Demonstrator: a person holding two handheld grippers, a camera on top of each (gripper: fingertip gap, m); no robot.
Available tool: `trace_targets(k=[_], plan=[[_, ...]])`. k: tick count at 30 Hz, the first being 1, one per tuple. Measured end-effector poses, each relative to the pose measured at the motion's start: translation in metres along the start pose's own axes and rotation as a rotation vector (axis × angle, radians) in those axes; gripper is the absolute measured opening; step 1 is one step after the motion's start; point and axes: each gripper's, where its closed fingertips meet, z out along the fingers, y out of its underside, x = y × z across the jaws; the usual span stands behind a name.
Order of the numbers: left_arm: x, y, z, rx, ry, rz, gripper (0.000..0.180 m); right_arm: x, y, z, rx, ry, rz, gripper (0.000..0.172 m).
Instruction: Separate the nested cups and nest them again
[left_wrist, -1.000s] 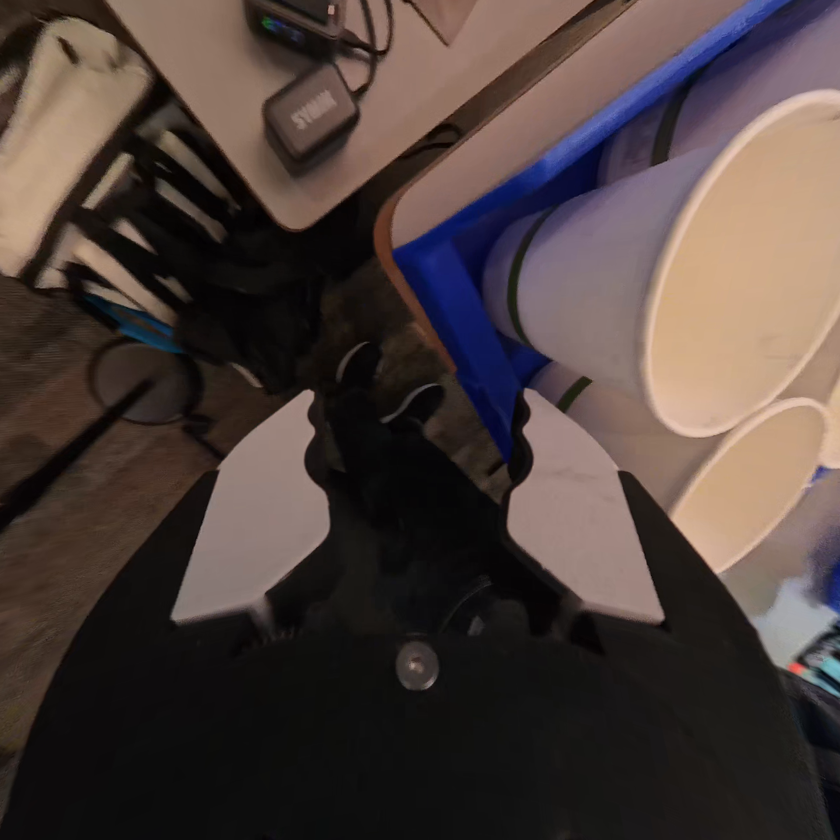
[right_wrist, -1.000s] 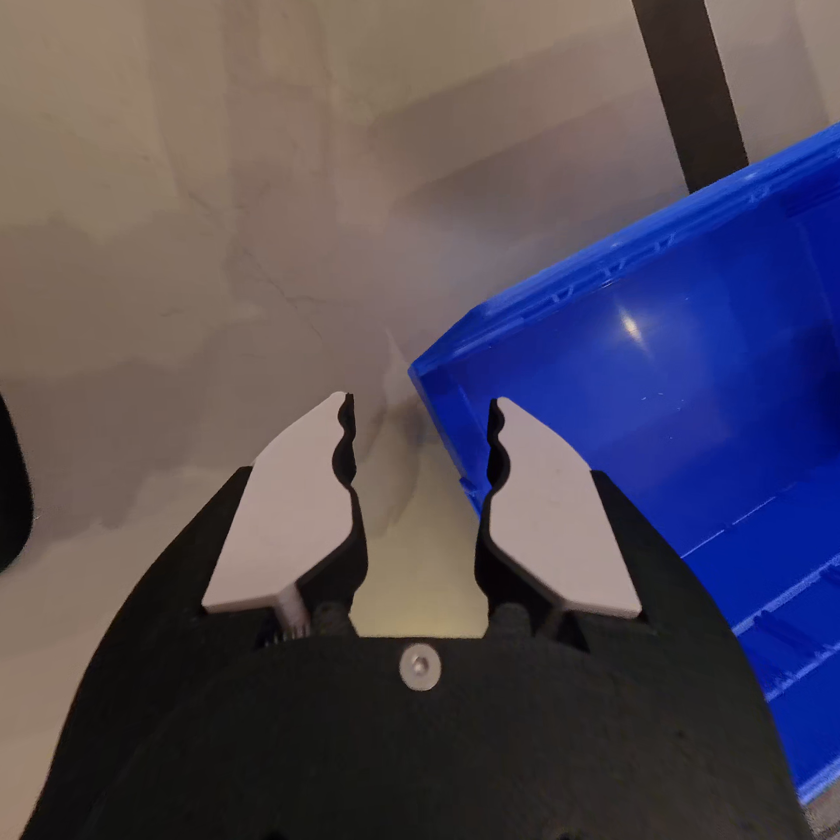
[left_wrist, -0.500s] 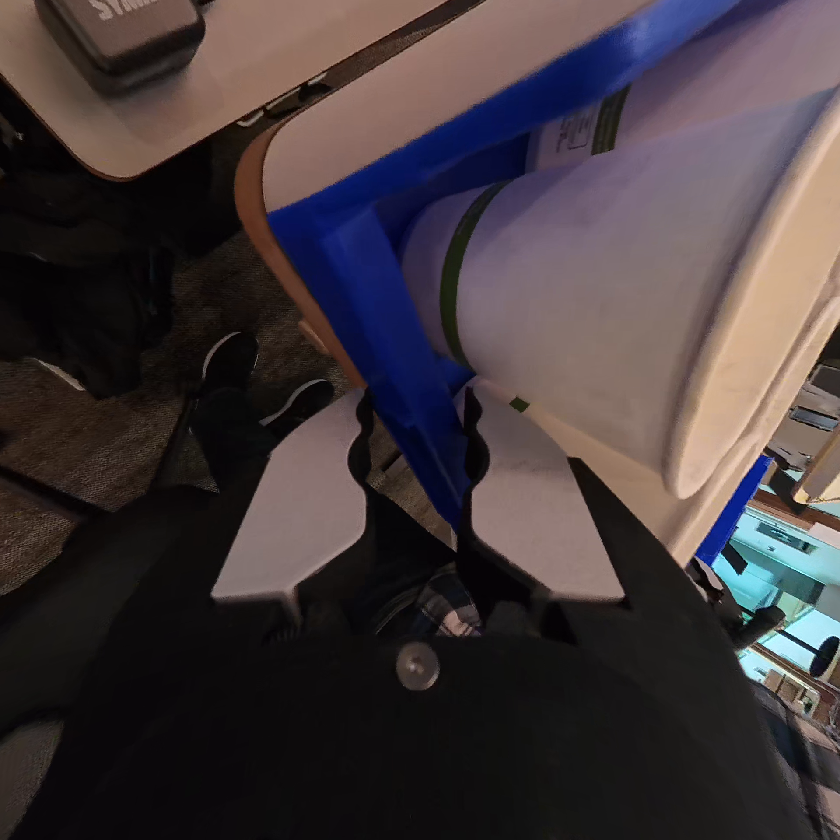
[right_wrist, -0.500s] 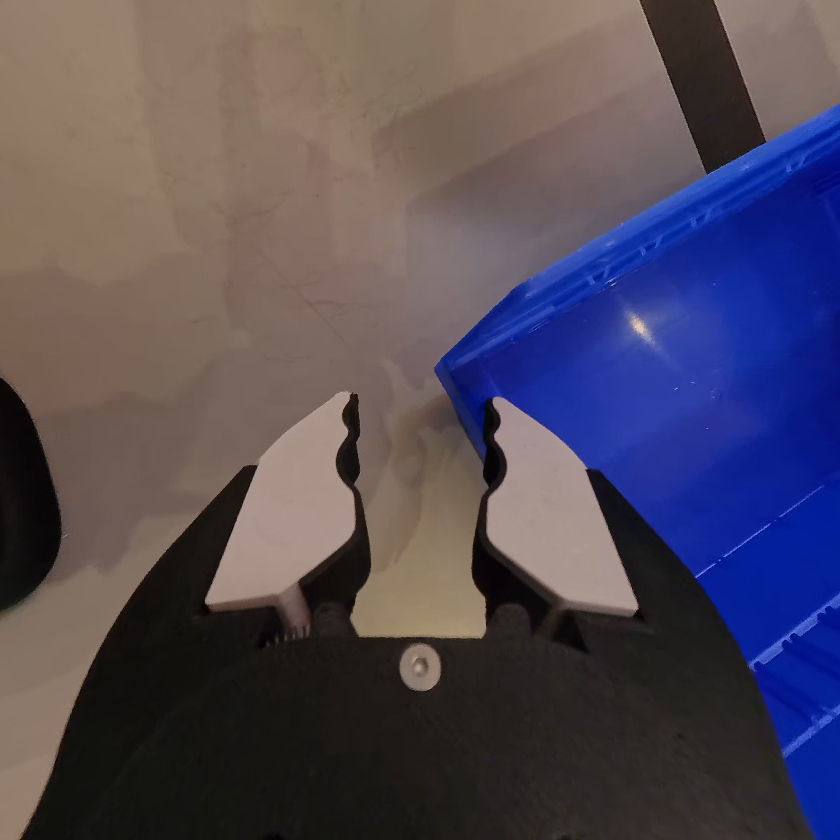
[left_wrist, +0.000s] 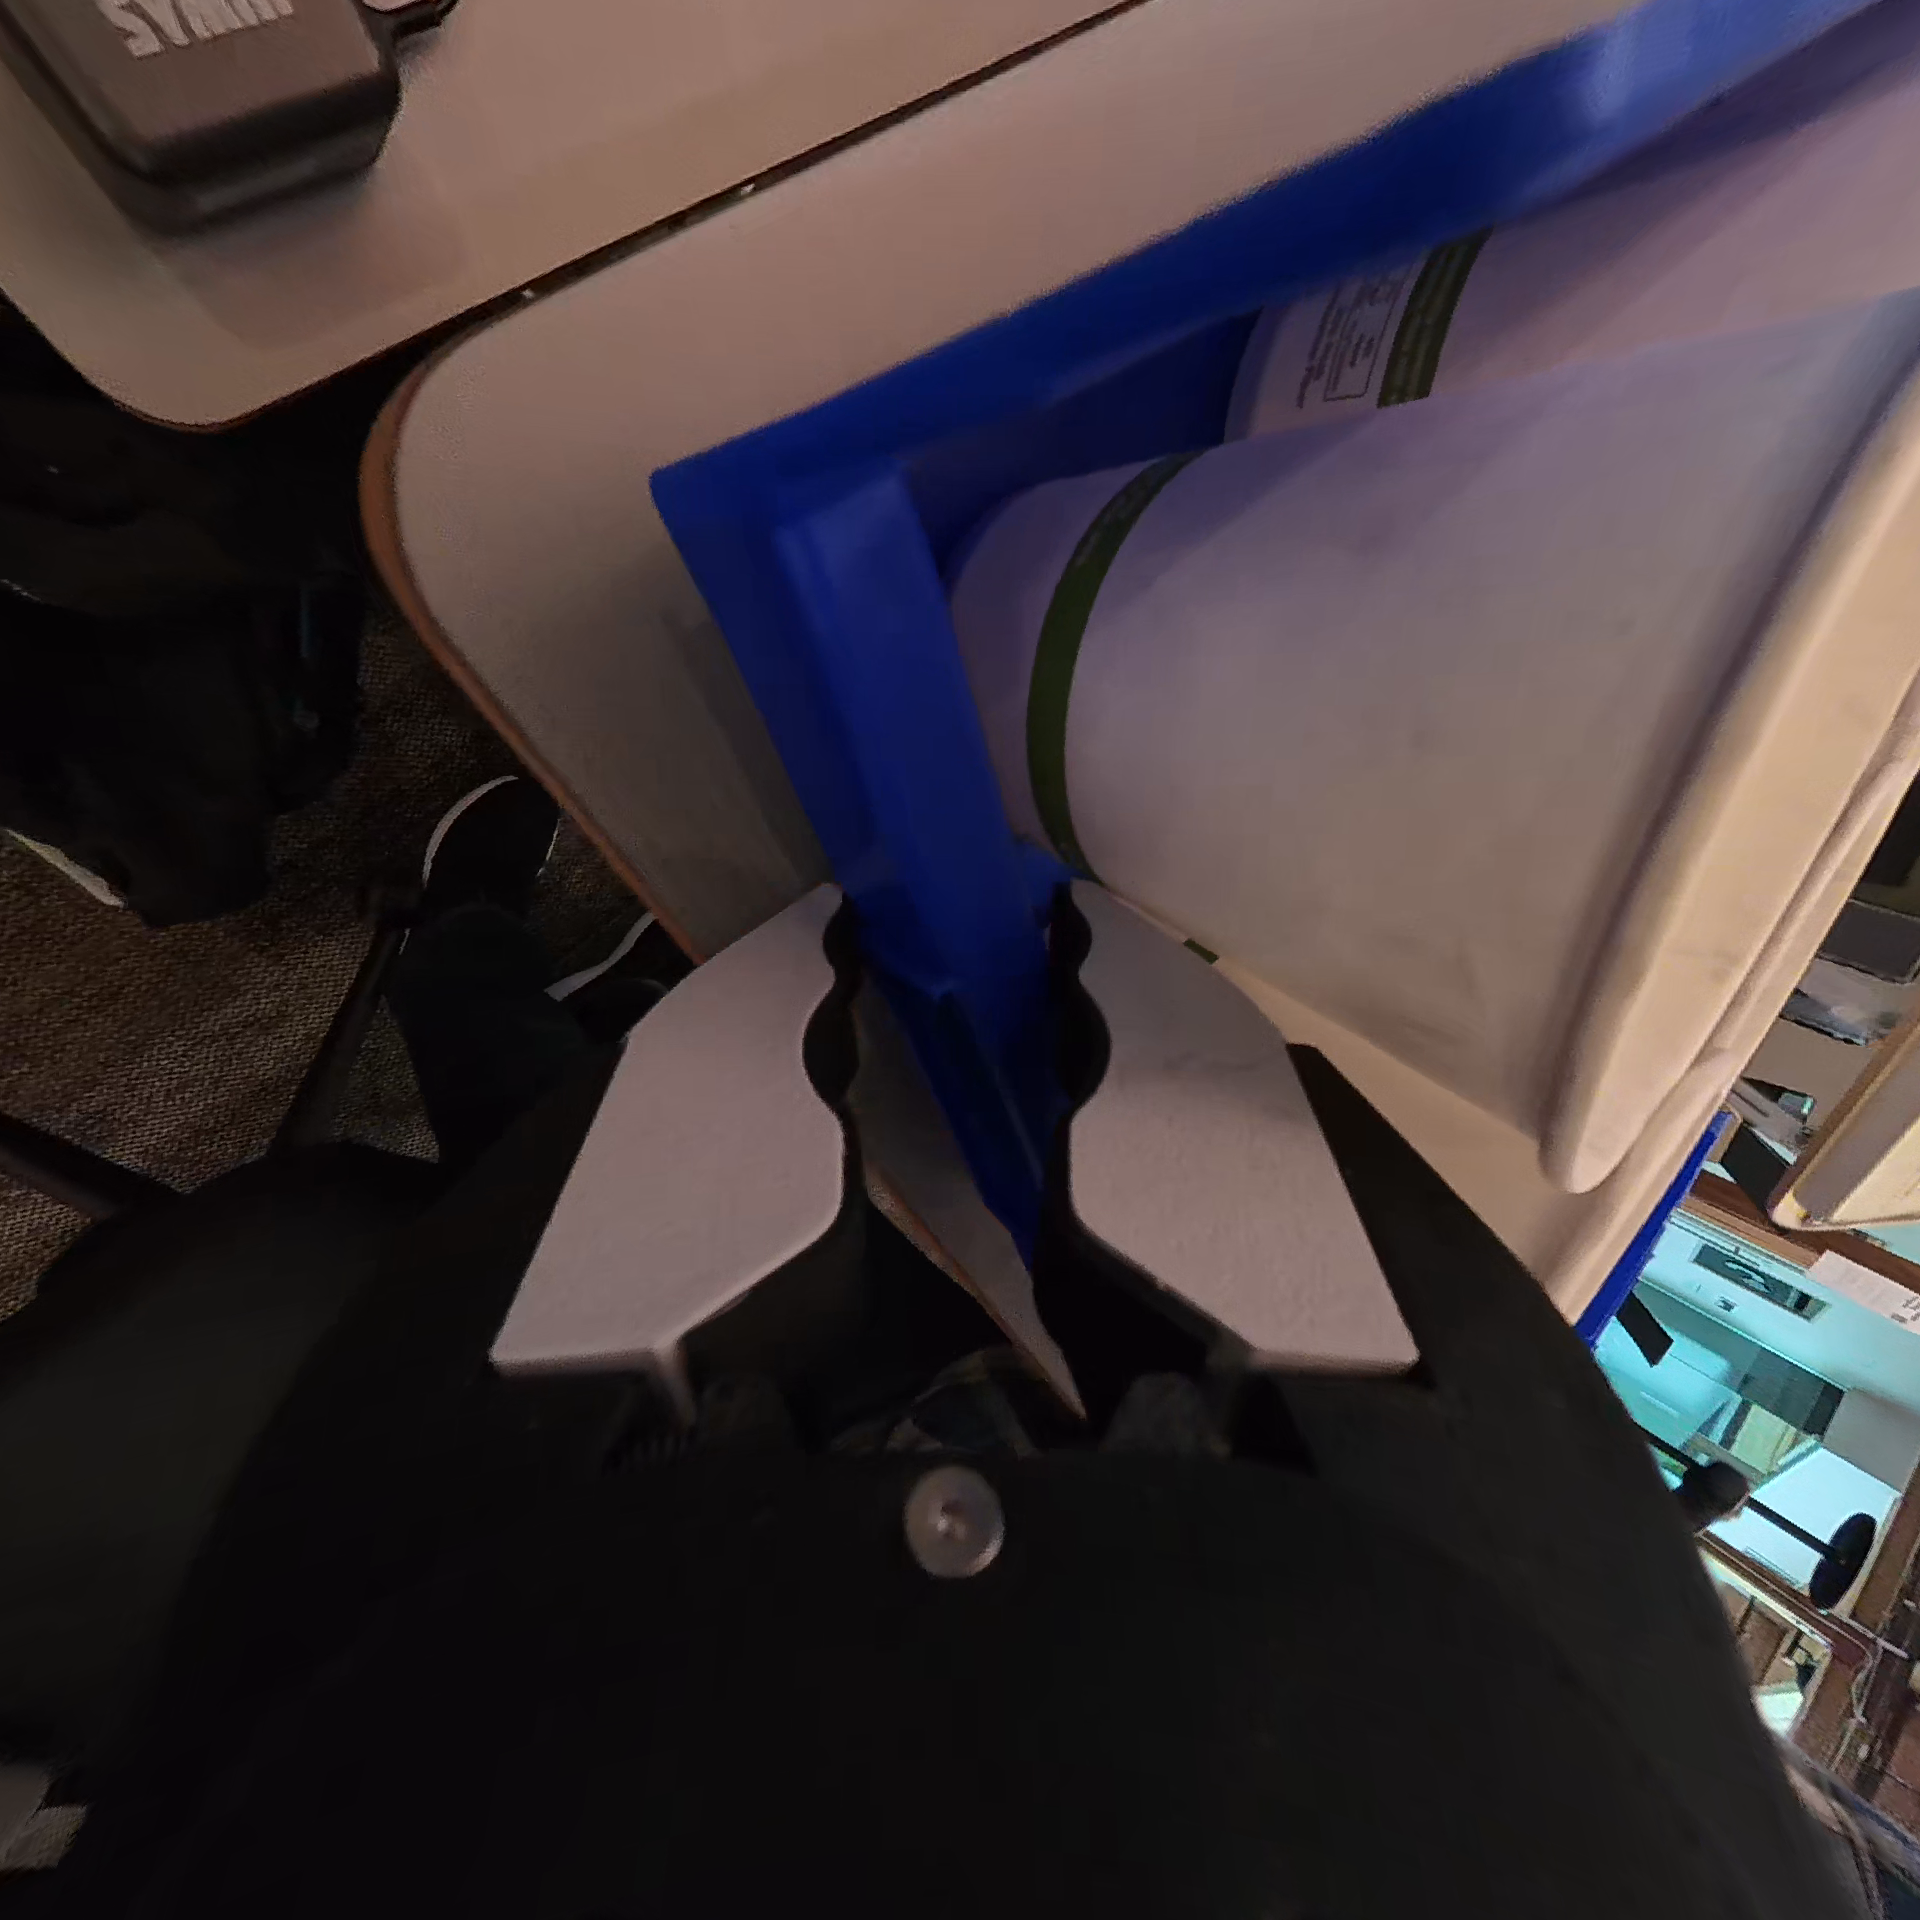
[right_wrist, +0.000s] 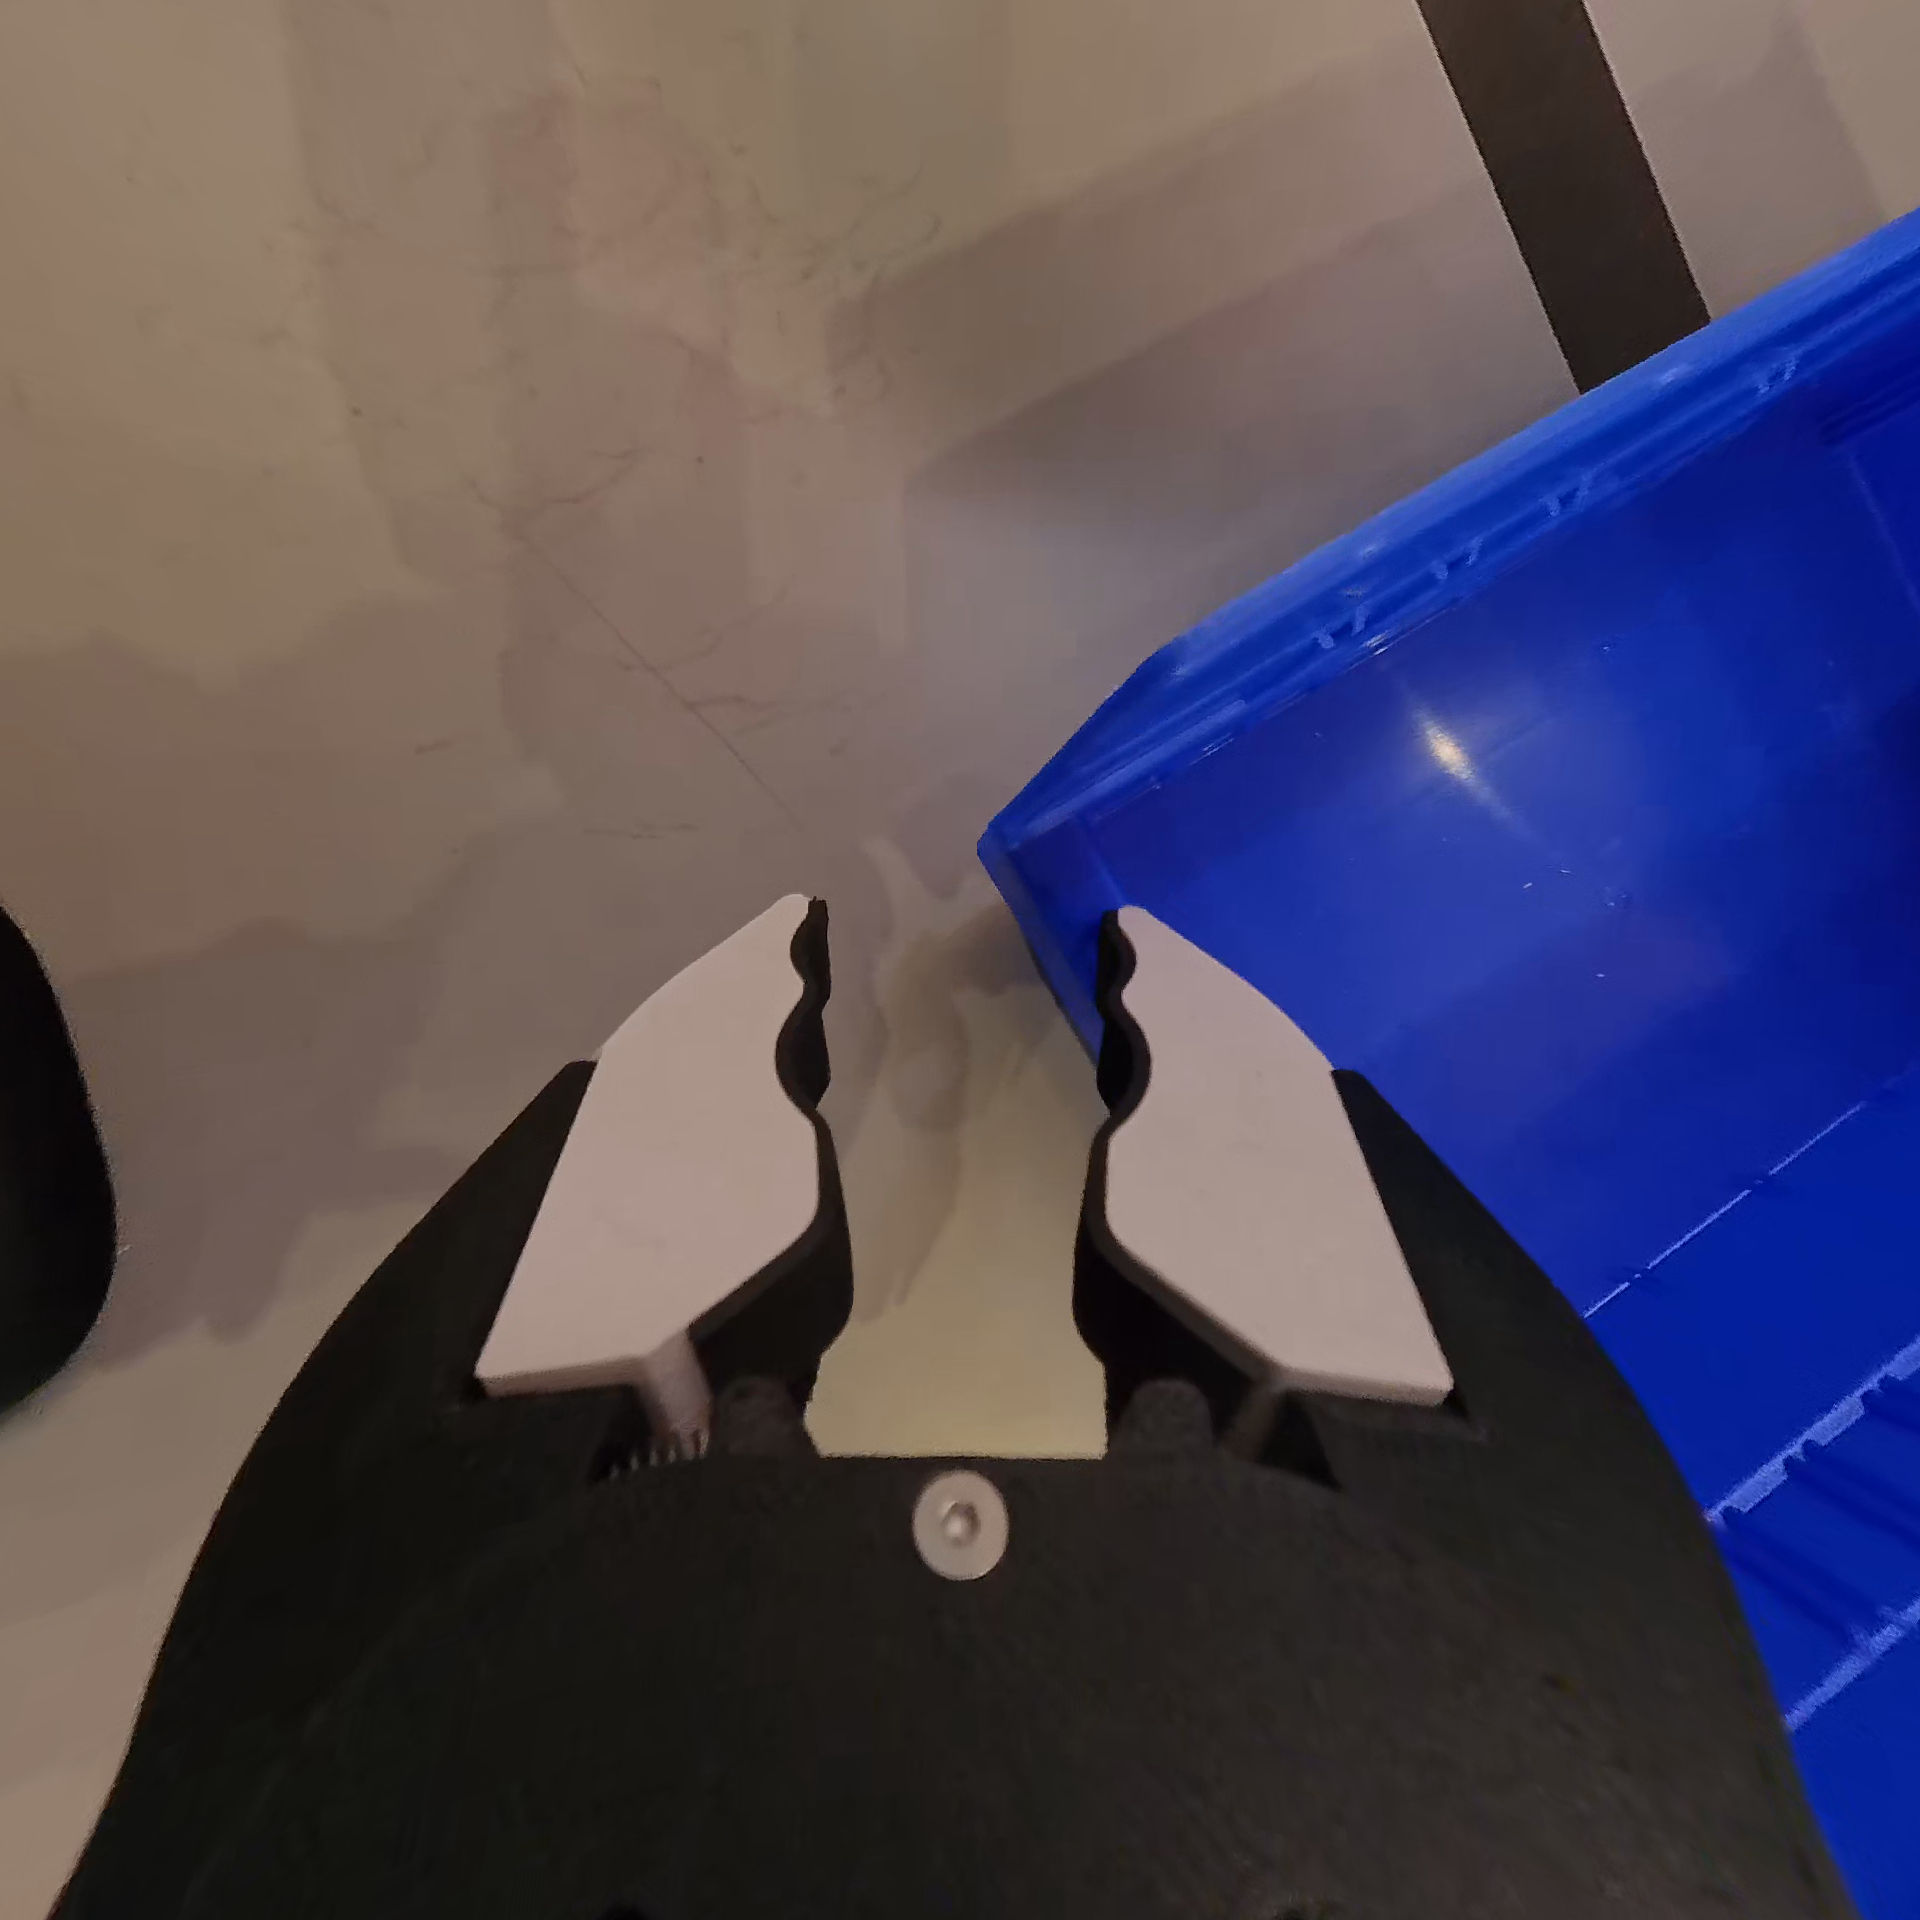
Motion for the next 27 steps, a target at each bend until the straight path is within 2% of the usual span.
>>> trace_targets(k=[12,17,19,22,27], plan=[[0.047,-0.014,0.038,0.093,0.044,-0.032,0.033,-0.007,0.003,-0.001,0.023,0.012,0.013,0.047],[0.050,-0.008,0.038,0.107,0.058,-0.030,0.036,-0.016,0.010,0.004,-0.015,0.006,-0.019,0.048],[0.048,0.000,0.036,0.077,0.085,-0.052,0.048,-0.017,0.007,0.002,-0.003,0.008,-0.021,0.048],[0.048,0.015,0.029,0.038,0.102,-0.061,0.053,-0.015,0.005,-0.001,0.006,0.013,-0.020,0.048],[0.053,0.032,0.028,0.007,0.152,-0.097,0.050,-0.010,0.002,-0.001,0.011,0.015,-0.024,0.047]])
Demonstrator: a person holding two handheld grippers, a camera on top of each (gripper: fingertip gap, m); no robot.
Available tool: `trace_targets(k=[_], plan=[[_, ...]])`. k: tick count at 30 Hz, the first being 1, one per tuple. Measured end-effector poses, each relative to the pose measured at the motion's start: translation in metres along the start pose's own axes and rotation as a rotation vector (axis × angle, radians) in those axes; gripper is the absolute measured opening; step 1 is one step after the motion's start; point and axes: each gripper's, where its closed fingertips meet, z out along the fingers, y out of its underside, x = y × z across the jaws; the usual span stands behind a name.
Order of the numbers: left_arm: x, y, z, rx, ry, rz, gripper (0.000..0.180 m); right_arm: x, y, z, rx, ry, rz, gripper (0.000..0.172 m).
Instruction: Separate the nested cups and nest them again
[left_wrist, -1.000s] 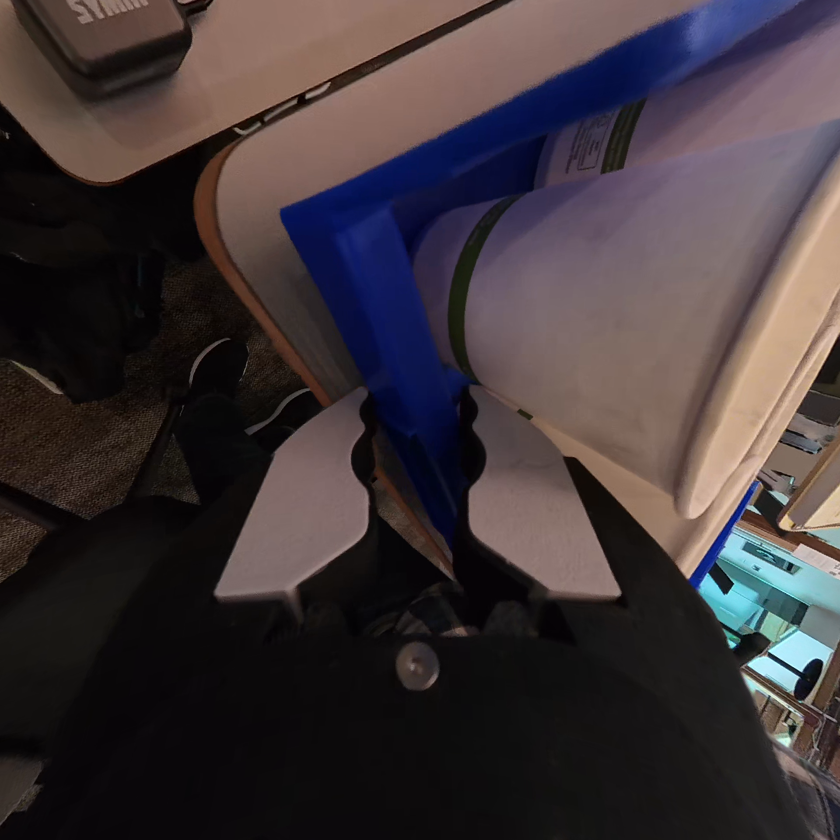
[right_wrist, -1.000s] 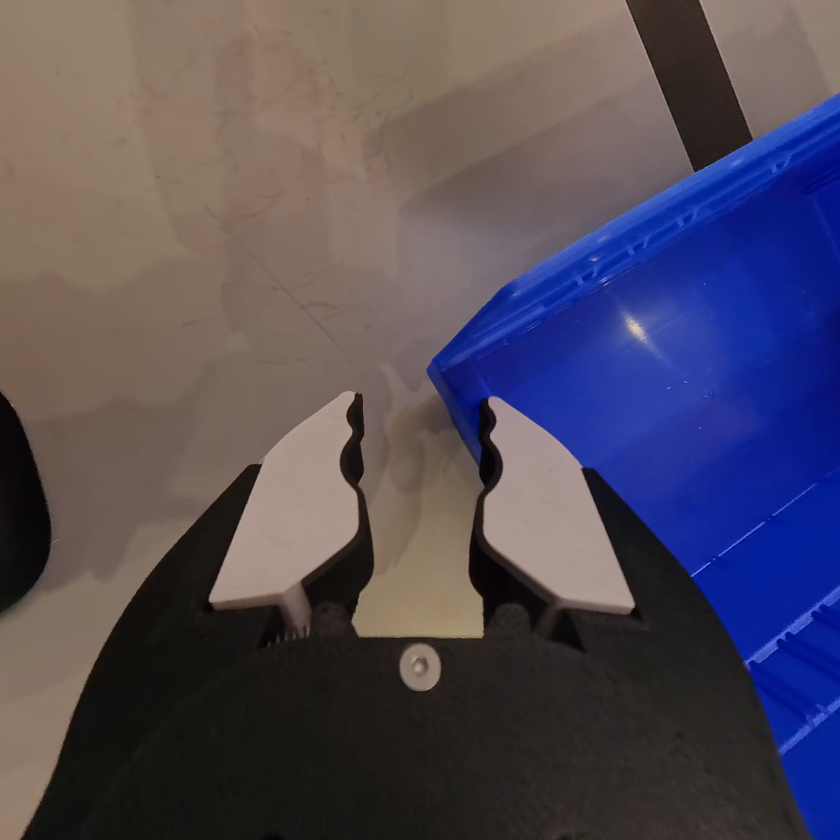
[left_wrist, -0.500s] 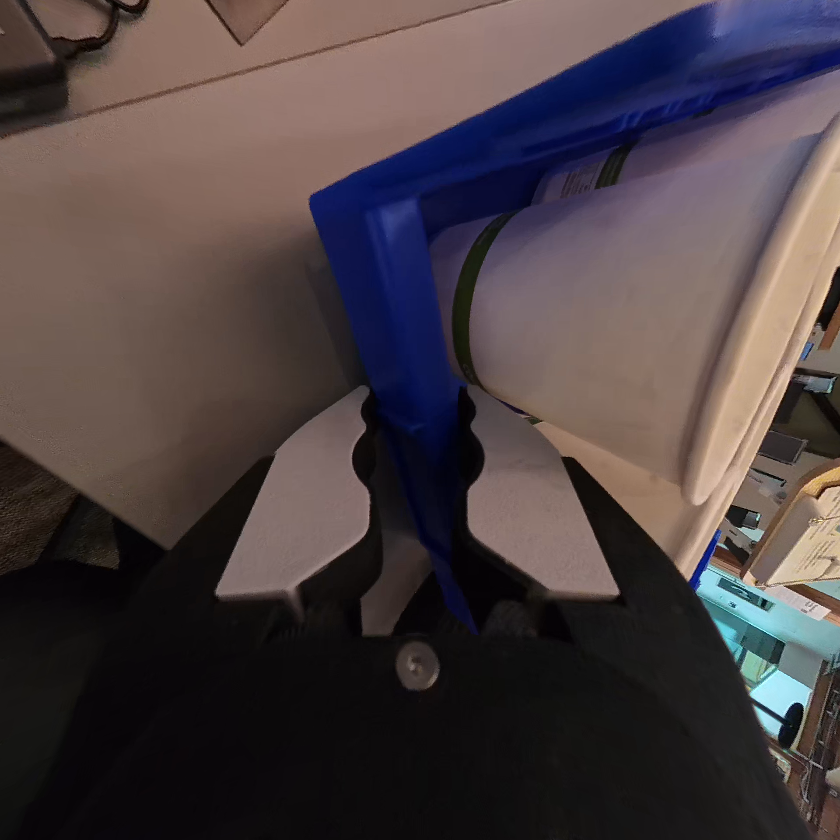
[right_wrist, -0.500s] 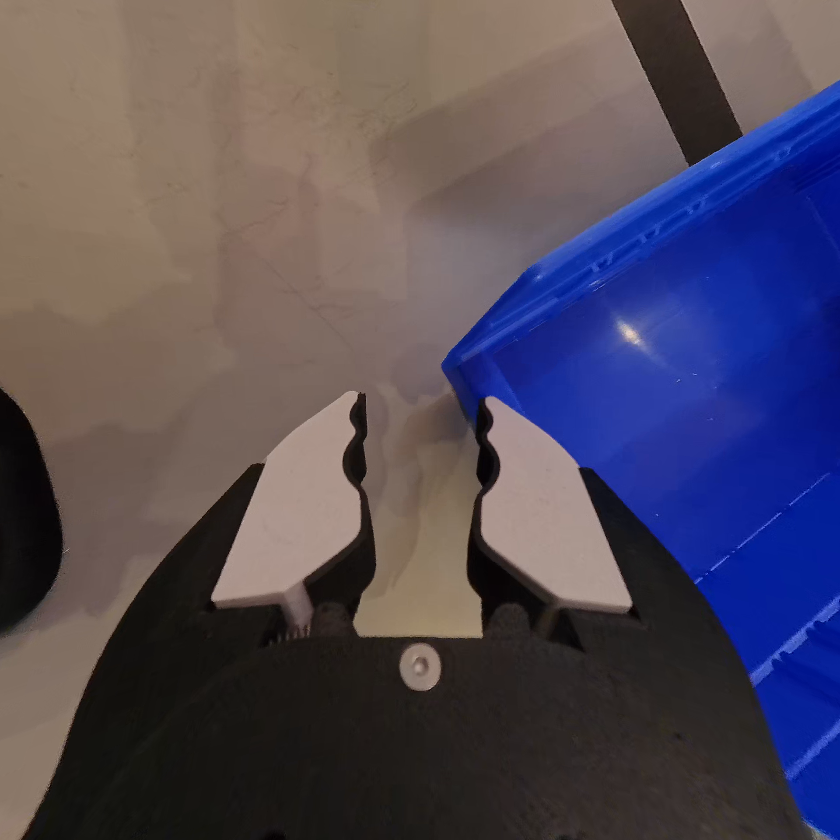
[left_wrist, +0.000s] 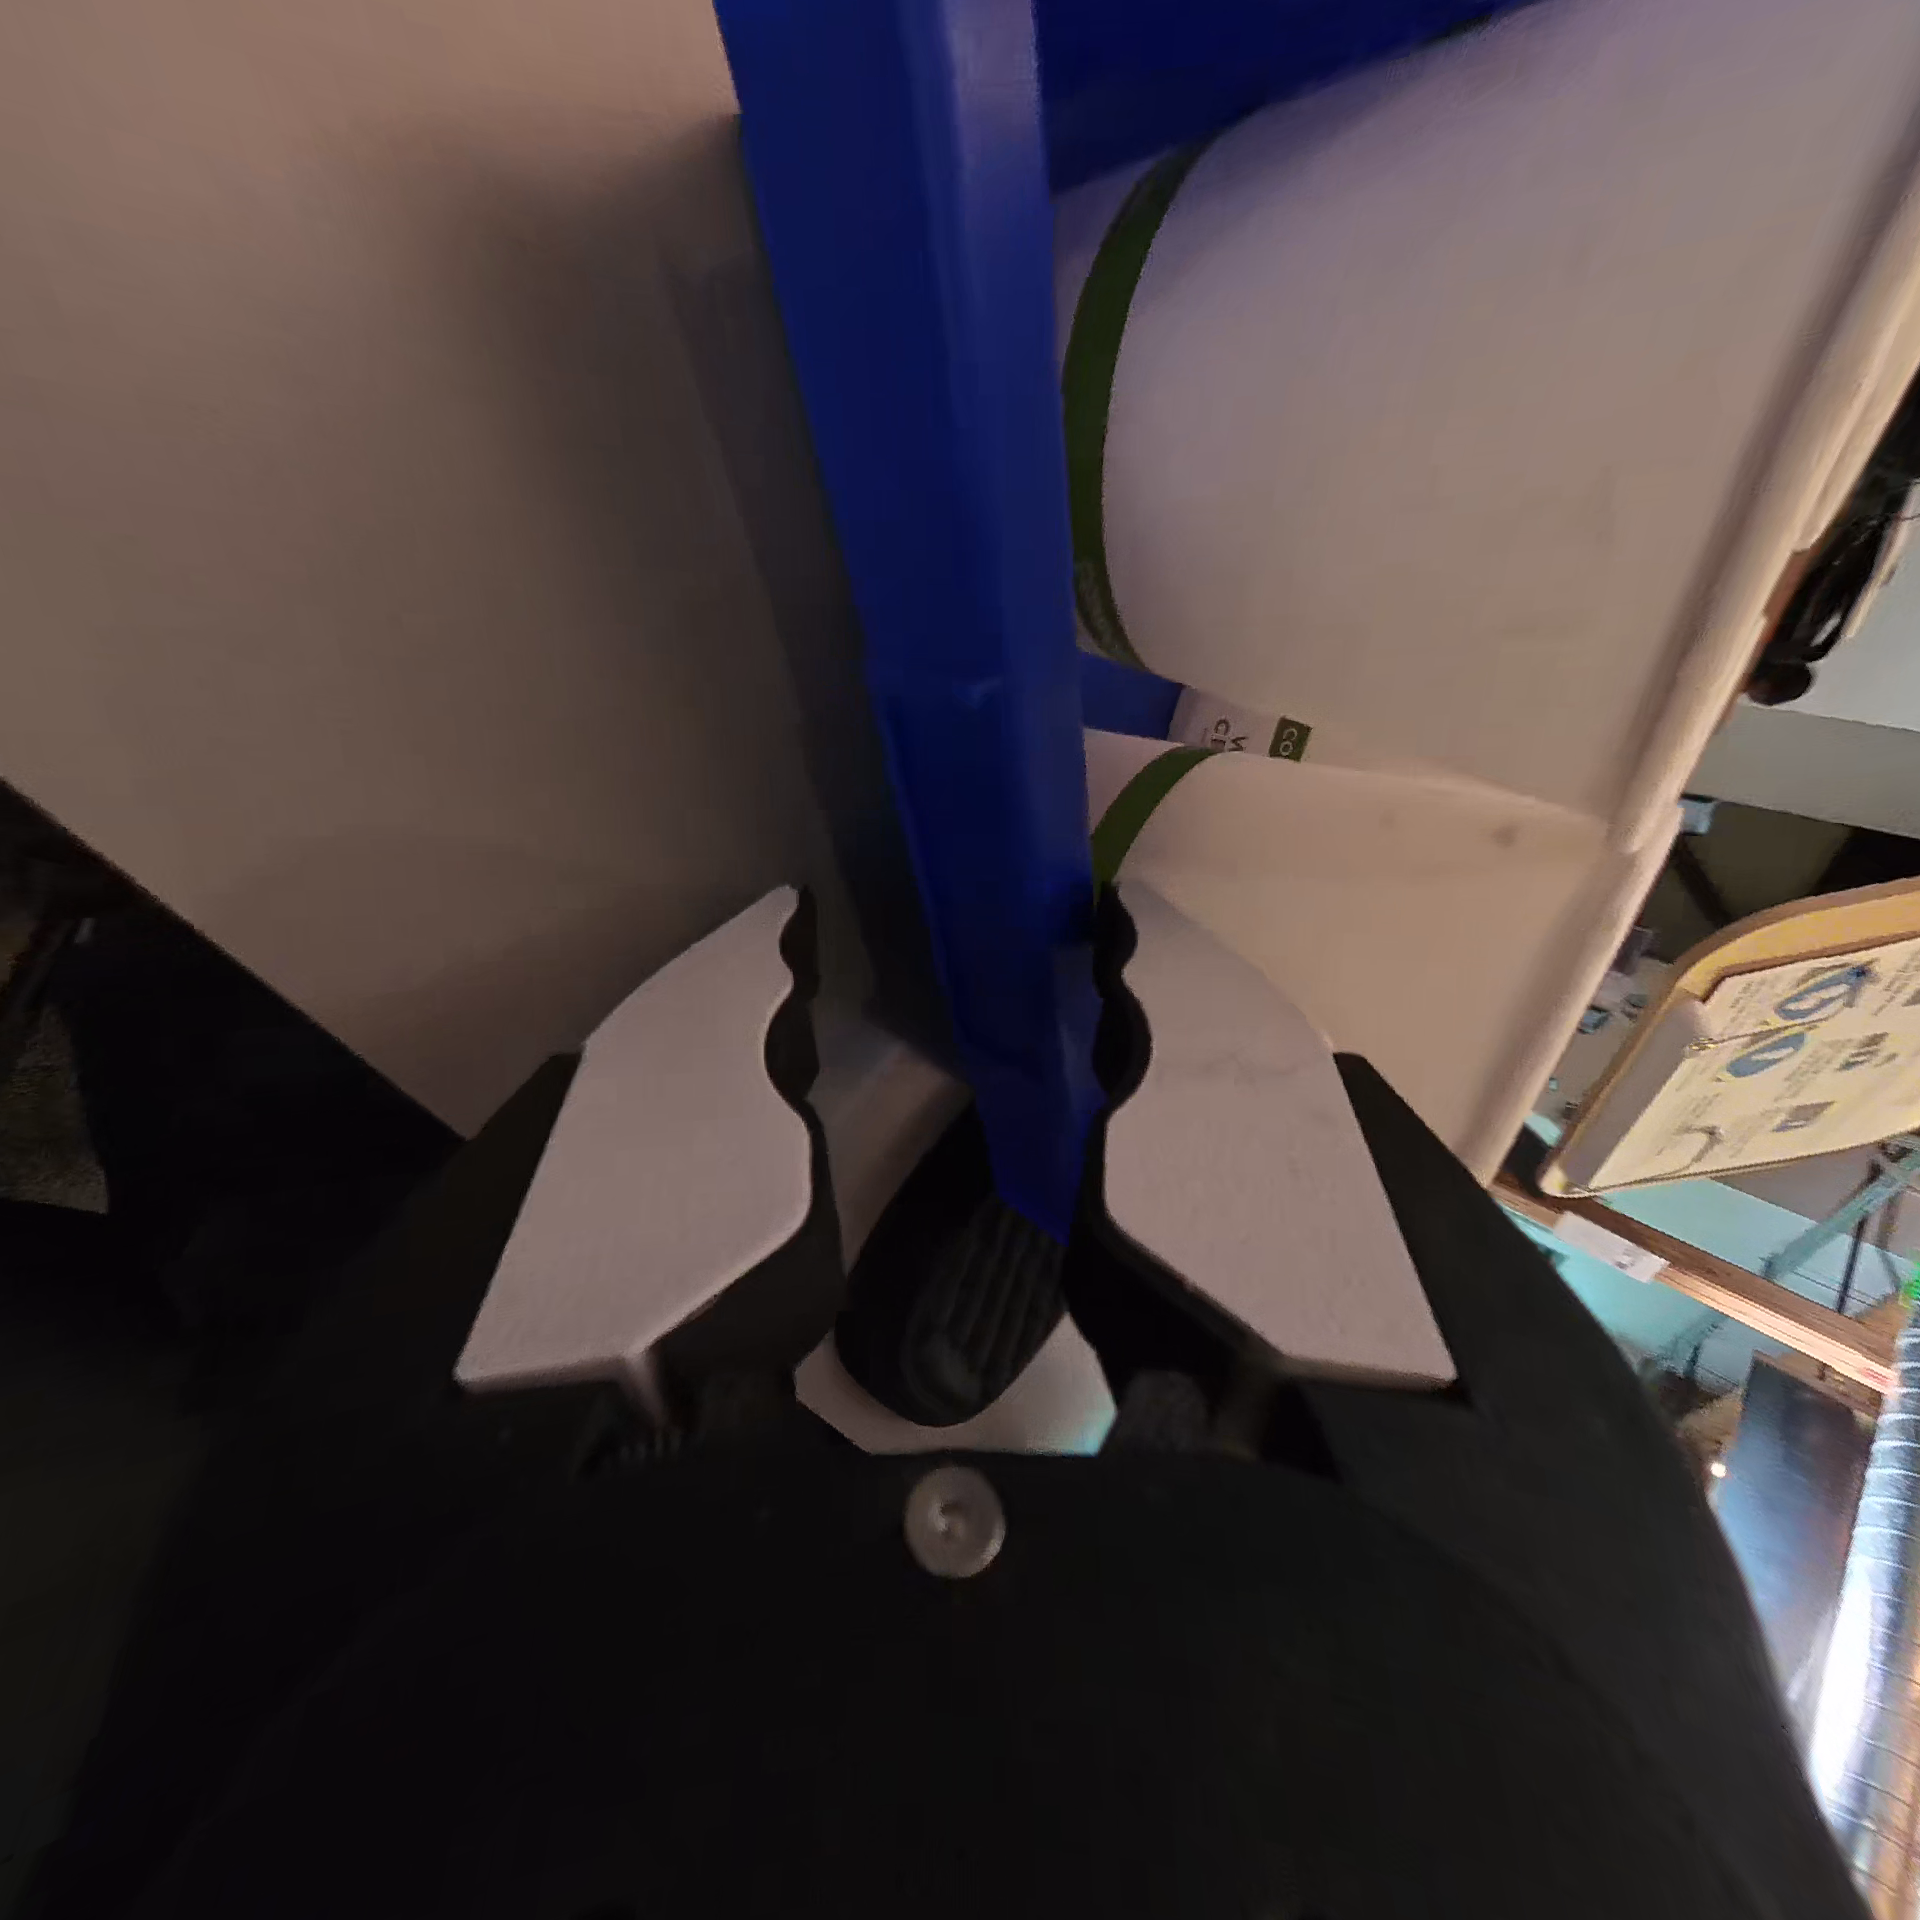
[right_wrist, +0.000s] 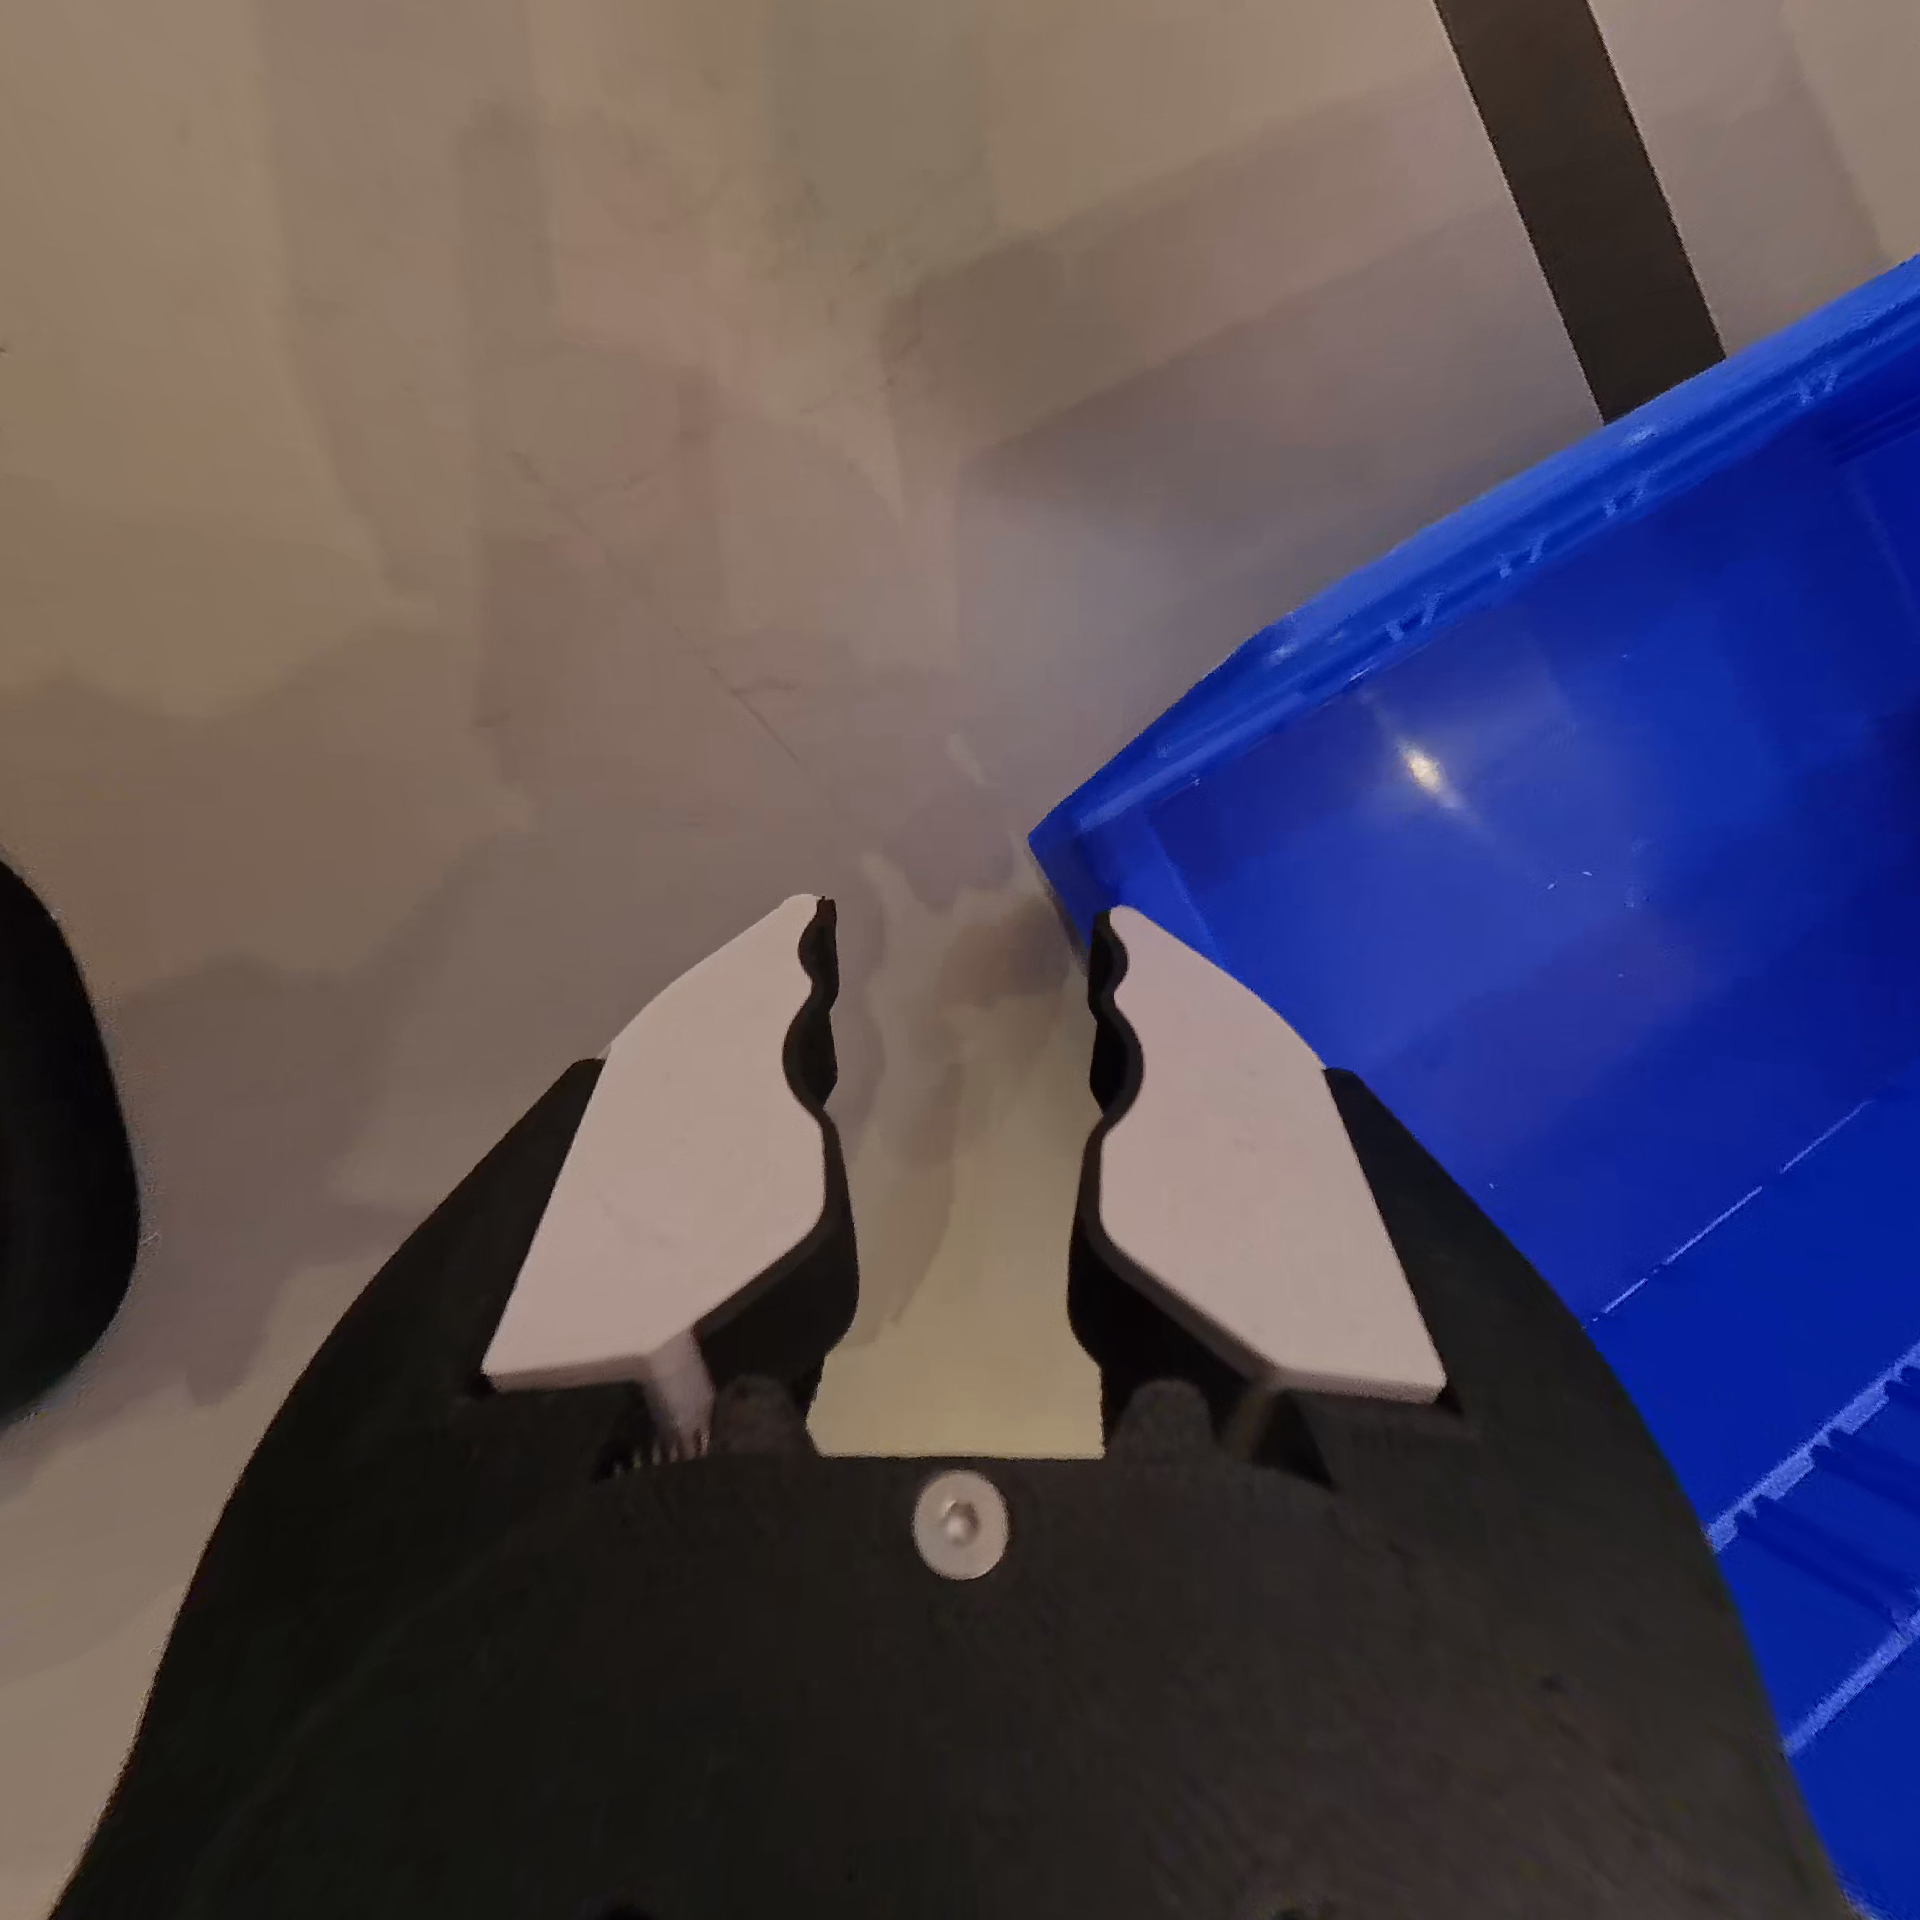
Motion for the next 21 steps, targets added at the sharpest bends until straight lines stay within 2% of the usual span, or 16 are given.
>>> trace_targets(k=[5,13,21], plan=[[0.011,0.004,0.008,0.008,0.112,-0.042,0.034,-0.003,-0.004,0.005,-0.009,-0.012,-0.017,0.045],[0.018,0.006,0.014,0.028,0.143,-0.089,0.033,-0.006,-0.001,0.002,-0.017,-0.005,-0.008,0.045],[0.041,0.010,0.039,0.068,0.176,-0.119,0.033,-0.011,0.005,-0.001,-0.025,0.000,0.009,0.044]])
